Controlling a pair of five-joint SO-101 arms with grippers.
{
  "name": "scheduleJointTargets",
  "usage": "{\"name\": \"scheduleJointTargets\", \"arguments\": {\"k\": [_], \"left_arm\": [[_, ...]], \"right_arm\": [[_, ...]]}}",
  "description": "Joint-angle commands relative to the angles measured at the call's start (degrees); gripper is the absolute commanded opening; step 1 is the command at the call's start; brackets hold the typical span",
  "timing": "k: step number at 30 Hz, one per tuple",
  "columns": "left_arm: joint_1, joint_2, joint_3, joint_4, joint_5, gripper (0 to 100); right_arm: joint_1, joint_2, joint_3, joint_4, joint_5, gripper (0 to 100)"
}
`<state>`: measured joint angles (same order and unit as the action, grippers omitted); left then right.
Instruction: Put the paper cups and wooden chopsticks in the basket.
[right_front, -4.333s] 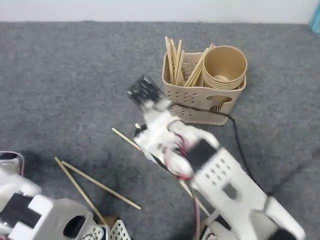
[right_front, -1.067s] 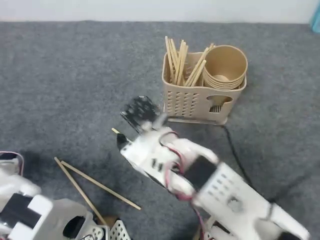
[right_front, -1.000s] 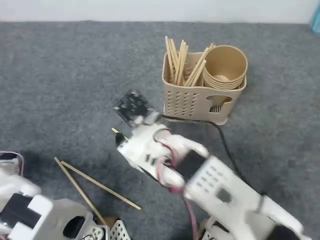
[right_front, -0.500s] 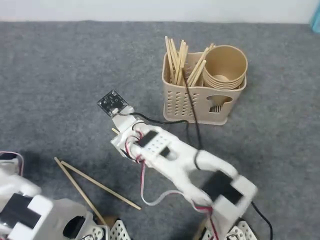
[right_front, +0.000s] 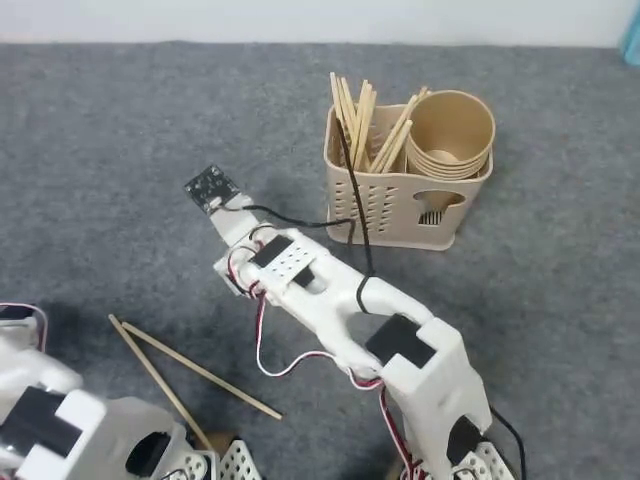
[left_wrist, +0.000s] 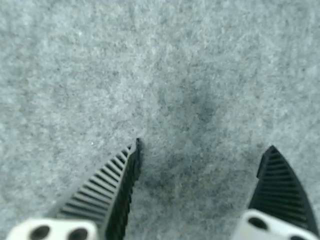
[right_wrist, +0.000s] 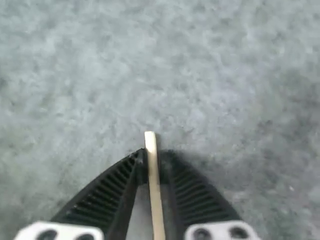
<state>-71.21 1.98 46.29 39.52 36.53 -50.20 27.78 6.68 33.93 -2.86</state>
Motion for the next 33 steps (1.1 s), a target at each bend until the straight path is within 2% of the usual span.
{"name": "scheduleJointTargets", "arguments": {"k": [1, 8, 14, 17, 20, 25, 29, 33], "left_arm": [[-0.3, 0.7, 1.1, -0.3, -0.7, 36], [-0.4, 0.7, 1.1, -0.3, -0.7, 36], [-0.4, 0.7, 1.2, -0.3, -0.7, 36], [-0.4, 0.7, 1.2, -0.3, -0.7, 36], [-0.4, 0.7, 1.2, -0.3, -0.7, 36], [-0.4, 0.7, 1.2, -0.4, -0.7, 36], [-0.4, 0.7, 1.2, -0.4, -0.7, 36], [-0.4, 0.7, 1.2, -0.4, -0.7, 36]], "right_arm": [[1.3, -0.5, -3.4, 4.0, 0.8, 0.6], [2.8, -7.6, -6.7, 16.7, 0.6, 0.6], [2.6, -24.8, -4.4, 27.7, 0.4, 0.6], [2.7, -35.4, -0.6, 30.1, 0.4, 0.6], [2.6, -46.0, 7.3, 29.2, 0.4, 0.6], [2.9, -64.6, 29.0, 22.0, 0.4, 0.6], [6.1, -80.7, 45.0, 13.0, 0.4, 0.6], [11.1, -95.2, 50.1, 4.6, 0.4, 0.6]]}}
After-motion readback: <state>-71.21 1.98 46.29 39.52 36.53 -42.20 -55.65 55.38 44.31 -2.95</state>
